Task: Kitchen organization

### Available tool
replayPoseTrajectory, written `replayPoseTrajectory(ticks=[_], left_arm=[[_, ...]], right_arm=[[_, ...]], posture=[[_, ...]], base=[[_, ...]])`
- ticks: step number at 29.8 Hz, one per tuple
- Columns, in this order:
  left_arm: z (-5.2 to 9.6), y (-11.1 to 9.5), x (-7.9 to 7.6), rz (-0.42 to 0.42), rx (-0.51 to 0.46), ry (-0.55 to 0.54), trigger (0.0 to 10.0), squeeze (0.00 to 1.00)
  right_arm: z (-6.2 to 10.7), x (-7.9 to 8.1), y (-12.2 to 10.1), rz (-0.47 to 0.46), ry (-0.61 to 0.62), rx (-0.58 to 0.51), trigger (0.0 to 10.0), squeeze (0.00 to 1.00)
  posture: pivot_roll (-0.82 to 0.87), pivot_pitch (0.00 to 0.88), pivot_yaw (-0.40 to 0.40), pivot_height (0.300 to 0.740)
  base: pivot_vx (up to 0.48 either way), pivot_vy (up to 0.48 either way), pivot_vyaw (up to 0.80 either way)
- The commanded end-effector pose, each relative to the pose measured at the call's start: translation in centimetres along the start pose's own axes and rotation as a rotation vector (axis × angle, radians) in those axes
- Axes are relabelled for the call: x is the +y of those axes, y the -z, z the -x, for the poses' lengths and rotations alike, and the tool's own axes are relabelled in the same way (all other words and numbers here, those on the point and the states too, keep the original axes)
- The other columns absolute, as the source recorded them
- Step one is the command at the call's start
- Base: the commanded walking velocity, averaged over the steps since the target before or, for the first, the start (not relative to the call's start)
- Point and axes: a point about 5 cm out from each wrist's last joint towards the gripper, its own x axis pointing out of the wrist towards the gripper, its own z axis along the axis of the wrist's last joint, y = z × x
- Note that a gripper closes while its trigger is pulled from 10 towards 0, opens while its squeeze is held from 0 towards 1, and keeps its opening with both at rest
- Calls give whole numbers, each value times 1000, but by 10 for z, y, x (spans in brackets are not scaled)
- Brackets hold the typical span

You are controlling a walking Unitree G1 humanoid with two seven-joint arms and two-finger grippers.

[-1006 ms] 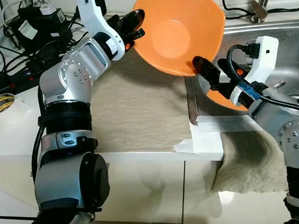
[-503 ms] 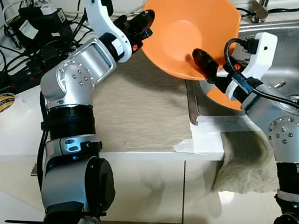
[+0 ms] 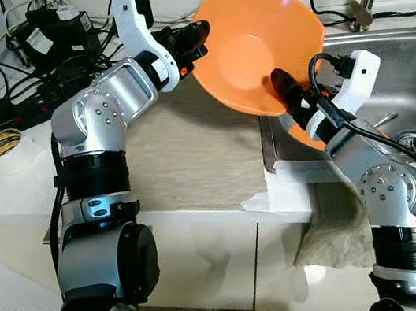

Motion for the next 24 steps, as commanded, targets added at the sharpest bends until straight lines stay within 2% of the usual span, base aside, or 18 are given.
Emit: replayPoseTrajectory(ticks=[1,4,5,6,7,9,10,11,12,15,20,21,23,24], left_arm=[[-1,-8,-18,10,-33,107,0,0],[-1,-7,-17,-3,-31,101,0,0],[-1,-6,-16,-29,-31,91,0,0],[0,-4,-15,-111,-32,92,0,0],[0,-4,-15,-111,-32,92,0,0],[1,-1,-17,-191,-30,112,0,0],[1,-1,-17,-191,-30,112,0,0],[1,1,-17,-236,-25,107,0,0],[1,1,-17,-236,-25,107,0,0],[1,7,-11,-308,-9,81,0,0],[0,10,-6,-351,3,50,0,0],[0,11,-4,-356,8,46,588,0],[1,11,-3,-361,10,48,588,0],[1,11,-2,-370,14,39,8510,0]], right_arm=[[-1,-5,5,-17,41,23,0,0],[-1,-6,6,-22,50,23,0,0],[0,-7,6,-23,53,23,0,0],[1,-8,7,-22,56,25,0,0],[1,-8,7,-22,56,25,0,0],[1,-8,8,-18,57,27,0,0],[1,-8,8,-18,57,27,0,0],[2,-8,9,-15,57,29,0,0],[2,-8,9,-15,57,29,0,0],[4,-8,12,-12,59,40,0,0],[4,-10,16,-13,67,53,0,0],[5,-10,17,-14,68,56,0,0],[5,-10,18,-15,68,57,0,0],[5,-9,18,-15,68,59,0,0]], posture=[[-98,0,53,732],[-99,0,52,732],[-99,0,52,732],[-100,0,53,732],[-100,0,53,732],[-100,0,52,732],[-100,0,52,732],[-100,0,51,732],[-100,0,51,732],[-99,0,50,732],[-98,0,50,732],[-97,0,51,732],[-97,0,51,732],[-96,0,50,732]], base=[[0,0,0],[0,0,0],[0,0,0],[0,0,0],[0,0,0],[0,0,0],[0,0,0],[0,0,0],[0,0,0],[0,0,0],[0,0,0],[0,0,0],[0,0,0],[0,0,0]])
